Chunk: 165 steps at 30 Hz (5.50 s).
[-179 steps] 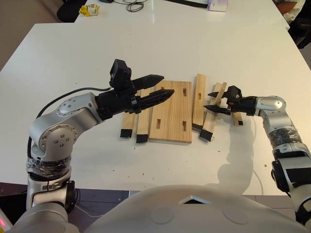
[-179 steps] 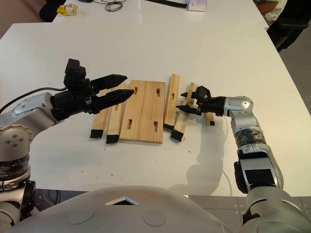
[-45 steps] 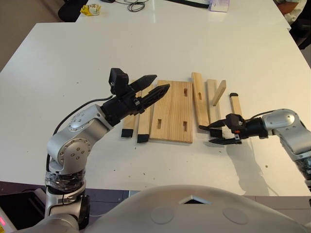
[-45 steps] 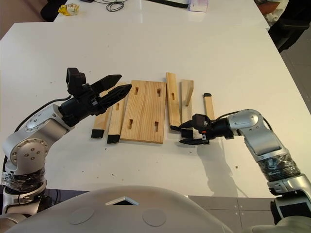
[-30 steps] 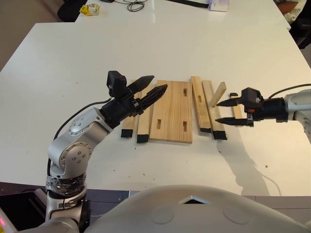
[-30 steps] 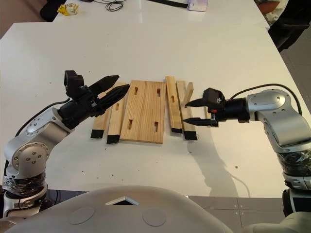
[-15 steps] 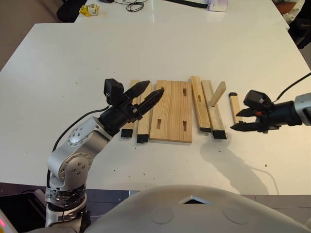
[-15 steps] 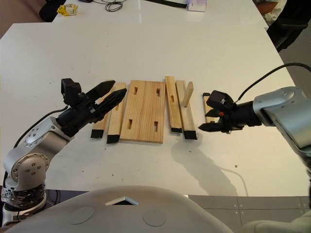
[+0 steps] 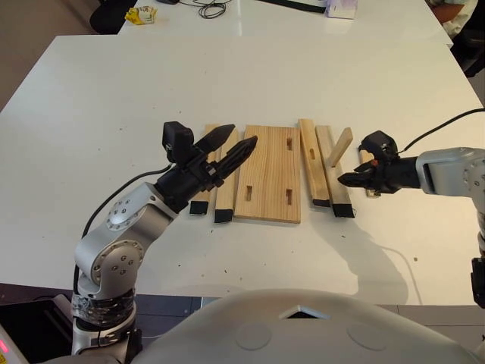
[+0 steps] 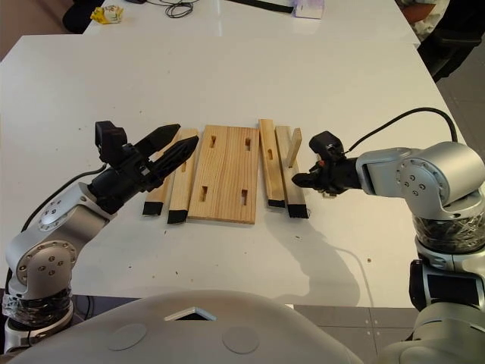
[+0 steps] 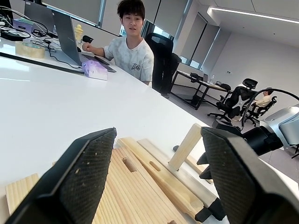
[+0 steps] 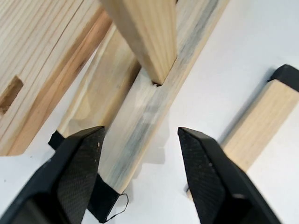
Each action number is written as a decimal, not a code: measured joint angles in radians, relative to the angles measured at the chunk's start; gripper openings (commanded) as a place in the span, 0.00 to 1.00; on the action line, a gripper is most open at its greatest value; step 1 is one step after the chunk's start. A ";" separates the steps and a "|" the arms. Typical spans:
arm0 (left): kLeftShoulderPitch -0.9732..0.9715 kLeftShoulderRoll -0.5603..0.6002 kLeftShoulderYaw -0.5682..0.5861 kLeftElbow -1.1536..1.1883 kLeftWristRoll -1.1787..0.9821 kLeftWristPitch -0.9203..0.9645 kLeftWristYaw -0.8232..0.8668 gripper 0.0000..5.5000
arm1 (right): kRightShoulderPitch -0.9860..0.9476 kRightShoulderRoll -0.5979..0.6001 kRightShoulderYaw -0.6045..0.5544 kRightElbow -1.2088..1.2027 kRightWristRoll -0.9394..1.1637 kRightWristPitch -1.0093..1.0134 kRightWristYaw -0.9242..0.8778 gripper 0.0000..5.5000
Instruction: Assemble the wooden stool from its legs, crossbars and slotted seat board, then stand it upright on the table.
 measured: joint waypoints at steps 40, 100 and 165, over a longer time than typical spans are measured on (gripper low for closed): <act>-0.015 -0.004 -0.038 0.003 -0.003 -0.001 0.018 0.61 | 0.060 -0.211 0.330 0.071 0.968 -0.415 -0.991 0.65; -0.163 -0.001 0.092 0.166 0.053 -0.032 0.084 0.61 | 0.001 0.109 0.052 0.176 -0.114 -0.354 -0.185 0.38; -0.409 0.160 0.077 0.234 -0.645 0.237 -0.133 0.61 | -0.279 0.036 0.092 0.053 0.015 -0.512 0.977 0.38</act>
